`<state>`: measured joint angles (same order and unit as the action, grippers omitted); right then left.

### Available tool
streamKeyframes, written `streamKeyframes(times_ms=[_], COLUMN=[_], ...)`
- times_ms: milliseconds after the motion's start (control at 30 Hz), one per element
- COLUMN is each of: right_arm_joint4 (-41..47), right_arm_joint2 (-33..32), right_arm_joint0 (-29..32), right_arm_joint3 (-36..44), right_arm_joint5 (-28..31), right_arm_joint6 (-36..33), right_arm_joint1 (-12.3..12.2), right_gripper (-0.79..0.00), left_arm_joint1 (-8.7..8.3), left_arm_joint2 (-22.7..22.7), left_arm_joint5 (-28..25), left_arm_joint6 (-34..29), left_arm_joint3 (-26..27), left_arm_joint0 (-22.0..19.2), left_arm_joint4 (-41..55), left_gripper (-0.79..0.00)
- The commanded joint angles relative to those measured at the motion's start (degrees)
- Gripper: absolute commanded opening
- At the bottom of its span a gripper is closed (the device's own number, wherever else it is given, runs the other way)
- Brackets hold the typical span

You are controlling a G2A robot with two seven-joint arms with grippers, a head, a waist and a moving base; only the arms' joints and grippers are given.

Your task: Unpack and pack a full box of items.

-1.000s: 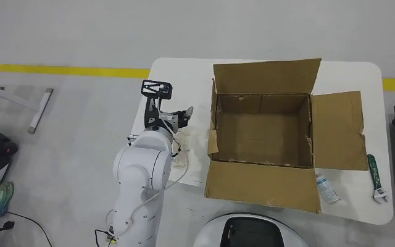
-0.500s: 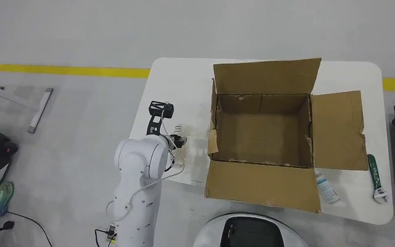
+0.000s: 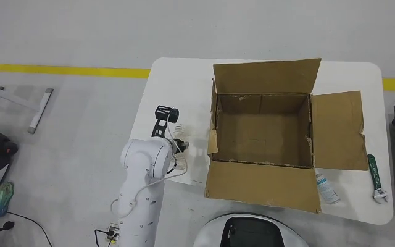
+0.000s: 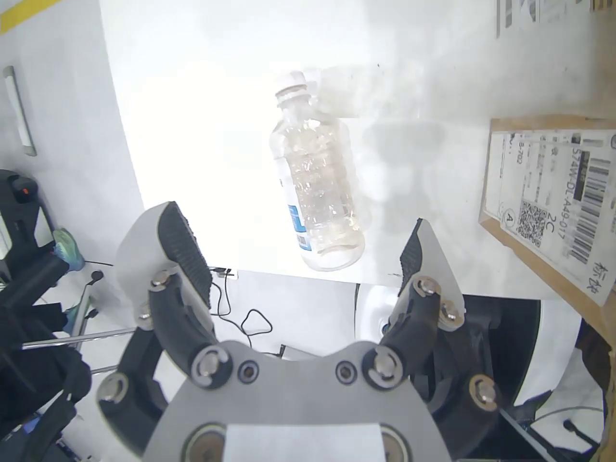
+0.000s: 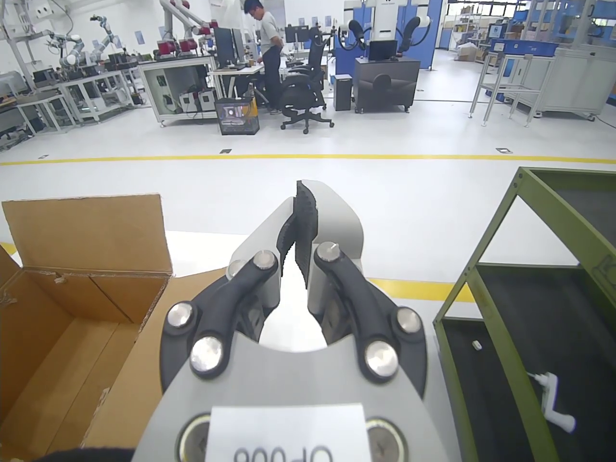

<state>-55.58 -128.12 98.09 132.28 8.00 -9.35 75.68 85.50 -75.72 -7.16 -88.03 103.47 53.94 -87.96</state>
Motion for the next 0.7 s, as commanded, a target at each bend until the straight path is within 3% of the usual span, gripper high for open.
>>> streamKeyframes(times_ms=[0,367,667], right_arm_joint4=[0.0,0.0,0.0], right_arm_joint2=[0.0,0.0,0.0], right_arm_joint0=[0.0,0.0,0.0], right_arm_joint3=[0.0,0.0,0.0], right_arm_joint5=[0.0,0.0,0.0], right_arm_joint6=[0.0,0.0,0.0], right_arm_joint1=[0.0,0.0,0.0], right_gripper=[-0.785,-0.785,-0.785], left_arm_joint1=[-0.13,-0.61,-1.32], left_arm_joint2=[-0.3,0.4,1.0], left_arm_joint5=[-1.2,0.3,0.6], left_arm_joint6=[0.0,0.0,0.0], left_arm_joint3=[-3.9,-17.4,-20.2], left_arm_joint0=[-0.9,-6.3,-7.2], left_arm_joint4=[1.6,6.0,9.6], left_gripper=[0.0,0.0,0.0])
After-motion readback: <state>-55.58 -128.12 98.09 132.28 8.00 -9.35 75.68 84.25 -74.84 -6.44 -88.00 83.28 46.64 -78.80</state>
